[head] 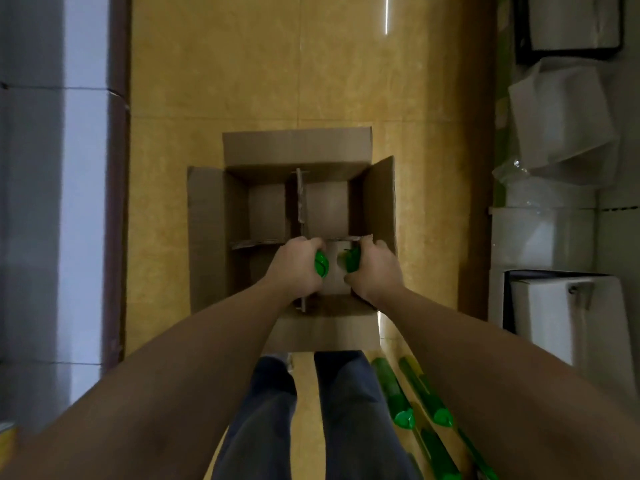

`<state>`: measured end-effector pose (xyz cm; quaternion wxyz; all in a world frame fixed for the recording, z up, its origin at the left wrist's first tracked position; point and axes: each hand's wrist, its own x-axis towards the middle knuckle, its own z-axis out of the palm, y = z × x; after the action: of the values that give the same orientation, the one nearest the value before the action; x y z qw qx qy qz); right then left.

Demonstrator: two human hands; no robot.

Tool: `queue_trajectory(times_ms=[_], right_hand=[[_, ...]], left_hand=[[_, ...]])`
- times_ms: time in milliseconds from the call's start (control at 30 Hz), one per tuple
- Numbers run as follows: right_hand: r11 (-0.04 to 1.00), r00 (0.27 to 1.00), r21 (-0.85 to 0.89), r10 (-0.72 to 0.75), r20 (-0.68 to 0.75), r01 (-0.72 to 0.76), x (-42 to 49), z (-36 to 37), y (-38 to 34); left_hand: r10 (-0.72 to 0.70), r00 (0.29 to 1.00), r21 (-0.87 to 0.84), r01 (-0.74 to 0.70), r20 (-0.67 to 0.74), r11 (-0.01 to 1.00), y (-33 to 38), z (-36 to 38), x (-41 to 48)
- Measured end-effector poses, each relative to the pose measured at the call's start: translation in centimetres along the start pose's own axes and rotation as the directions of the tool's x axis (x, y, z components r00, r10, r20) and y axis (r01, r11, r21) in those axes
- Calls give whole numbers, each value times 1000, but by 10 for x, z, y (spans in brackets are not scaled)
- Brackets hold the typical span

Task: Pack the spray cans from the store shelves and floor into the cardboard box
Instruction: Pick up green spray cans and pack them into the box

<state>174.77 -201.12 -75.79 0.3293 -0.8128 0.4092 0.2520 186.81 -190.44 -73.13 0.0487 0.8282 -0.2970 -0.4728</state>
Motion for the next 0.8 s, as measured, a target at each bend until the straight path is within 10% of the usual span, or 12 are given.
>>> queue_trajectory(times_ms=[800], right_hand=[[985, 997, 169, 45, -63, -34, 125, 143, 40]], left_hand=[[61, 998, 95, -58, -27, 994, -75, 119, 142]])
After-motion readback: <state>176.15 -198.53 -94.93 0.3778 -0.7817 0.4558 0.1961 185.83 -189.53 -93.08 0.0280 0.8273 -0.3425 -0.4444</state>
